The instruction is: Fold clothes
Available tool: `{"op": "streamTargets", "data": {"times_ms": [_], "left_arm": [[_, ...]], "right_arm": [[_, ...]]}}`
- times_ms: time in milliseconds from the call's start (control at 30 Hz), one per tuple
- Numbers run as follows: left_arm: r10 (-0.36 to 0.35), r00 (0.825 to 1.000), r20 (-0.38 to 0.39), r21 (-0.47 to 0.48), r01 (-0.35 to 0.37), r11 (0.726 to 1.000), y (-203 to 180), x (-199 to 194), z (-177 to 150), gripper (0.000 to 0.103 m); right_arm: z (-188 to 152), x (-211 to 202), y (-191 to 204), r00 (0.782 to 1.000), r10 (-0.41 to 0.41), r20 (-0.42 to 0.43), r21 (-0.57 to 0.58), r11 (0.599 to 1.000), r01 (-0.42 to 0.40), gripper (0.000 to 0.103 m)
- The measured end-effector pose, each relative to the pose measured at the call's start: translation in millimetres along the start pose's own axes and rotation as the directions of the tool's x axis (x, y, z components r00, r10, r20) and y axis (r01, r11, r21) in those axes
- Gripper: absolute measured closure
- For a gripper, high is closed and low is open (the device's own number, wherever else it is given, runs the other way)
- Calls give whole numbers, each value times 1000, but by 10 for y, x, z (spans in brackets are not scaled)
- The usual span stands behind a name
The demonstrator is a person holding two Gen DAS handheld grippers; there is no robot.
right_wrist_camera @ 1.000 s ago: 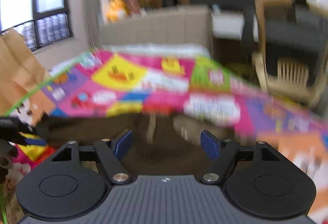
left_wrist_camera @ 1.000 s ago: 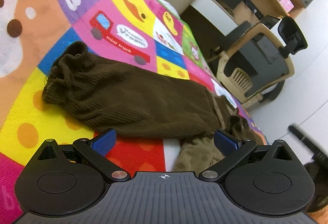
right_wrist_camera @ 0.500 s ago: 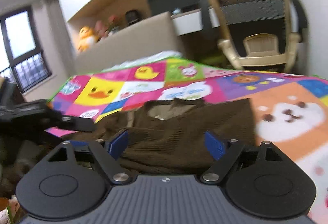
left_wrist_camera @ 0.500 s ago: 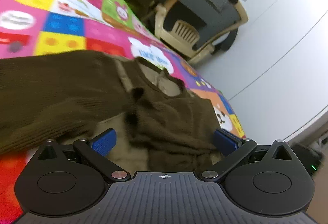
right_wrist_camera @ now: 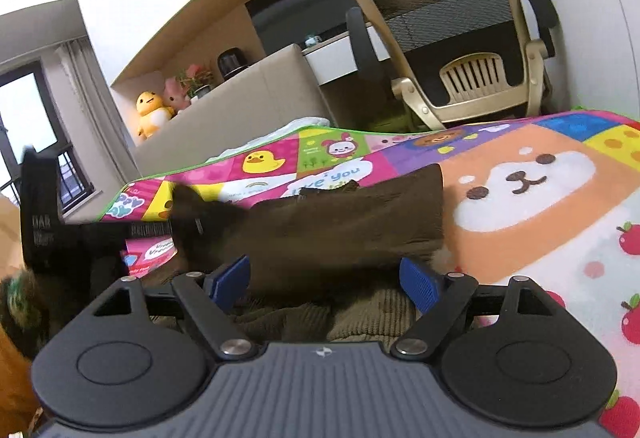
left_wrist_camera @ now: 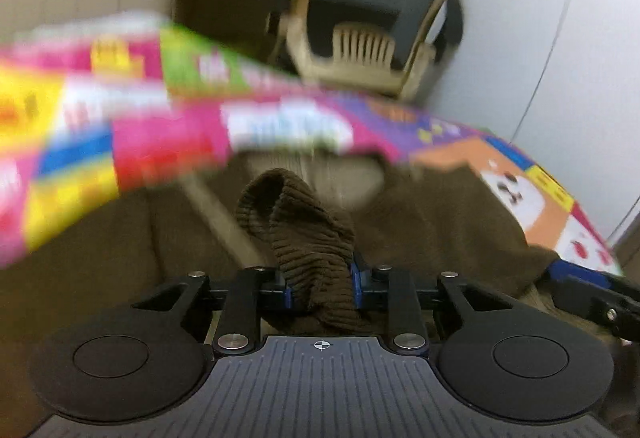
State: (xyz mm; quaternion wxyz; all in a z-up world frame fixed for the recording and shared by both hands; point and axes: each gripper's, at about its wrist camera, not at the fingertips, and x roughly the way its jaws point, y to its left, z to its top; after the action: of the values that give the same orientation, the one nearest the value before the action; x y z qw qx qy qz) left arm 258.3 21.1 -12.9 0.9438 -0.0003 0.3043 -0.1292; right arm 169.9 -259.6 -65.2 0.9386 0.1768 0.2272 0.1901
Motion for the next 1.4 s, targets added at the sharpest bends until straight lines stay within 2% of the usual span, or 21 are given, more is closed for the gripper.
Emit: {"op": "streamTargets", "data": {"times_ms": [67,167,333,400,433,533,600,700,767,833,867,900,967,1000,1033,1067,1100,1167,1233,1333,1400], "left_arm": [[68,994,85,59,-74,996,-18,-84,76,76],[109,993,40,52,-111,992,73,14,39,74],[163,985,-49,71,-159,985,172,174,-210,42],[125,991,-37,-29,-126,992,322,-80,-143,38],[112,993,-28,-77,-114,991,408,-222,-117,30],[130,992,-1,-207,-127,970,769,-775,-118,24],[189,982,-23,-299,-187,936,1039,-1114,-218,22],[213,972,-99,-468,-235,852,1383,-1508,-547,20],[171,975,-143,-606,-223,763,1624,-1581,-773,18],[157,972,-176,-712,-236,661,1858,-1518,-945,18],[162,970,-183,-741,-244,625,1938,-1470,-1001,19],[172,968,-182,-761,-250,599,1997,-1418,-1028,20],[214,960,-180,-770,-273,577,2056,-1298,-1018,21],[251,950,-186,-743,-303,596,2031,-1226,-973,29],[290,938,-191,-711,-336,617,2003,-1157,-929,49],[333,923,-195,-659,-374,652,1967,-1086,-880,67],[372,908,-191,-601,-408,687,1939,-1008,-822,92],[406,897,-175,-541,-432,721,1914,-957,-725,93],[414,904,-112,-510,-409,756,1812,-970,-490,94],[418,907,52,-412,-362,836,1479,-1054,-28,95],[372,912,174,-320,-305,897,1123,-1101,244,95]], "right_arm": [[-2,13,23,1000,8,-5,-12,1000,-8,20],[-2,22,34,1000,8,-9,-16,1000,-9,20],[-5,1,26,1000,11,4,-10,1000,-11,18],[-4,-11,29,1000,12,9,-10,1000,-12,18],[-2,-11,26,1000,14,10,-8,1000,-14,18],[2,-7,18,1000,15,10,-6,1000,-15,17],[2,-3,21,1000,15,9,-8,1000,-15,17],[3,2,21,1000,15,7,-10,1000,-15,17],[-1,0,22,1000,15,7,-10,1000,-15,17],[-2,-7,27,1000,14,11,-14,1000,-14,17],[-3,-11,30,1000,14,12,-16,1000,-14,16],[-4,-14,33,1000,14,14,-18,1000,-14,16],[-3,-16,30,1000,15,15,-18,1000,-15,16],[-1,-16,23,1000,17,15,-14,1000,-17,16],[-1,-19,16,1000,19,16,-11,1000,-19,16],[-1,-22,10,1000,21,18,-7,1000,-21,16],[-1,-25,9,1000,23,20,-8,1000,-23,16],[-2,-32,8,999,27,25,-8,1000,-27,16],[-2,-37,5,999,32,28,-7,999,-32,16],[2,-42,-9,999,39,30,2,999,-39,16],[4,-44,-25,999,38,30,15,999,-38,16]]}}
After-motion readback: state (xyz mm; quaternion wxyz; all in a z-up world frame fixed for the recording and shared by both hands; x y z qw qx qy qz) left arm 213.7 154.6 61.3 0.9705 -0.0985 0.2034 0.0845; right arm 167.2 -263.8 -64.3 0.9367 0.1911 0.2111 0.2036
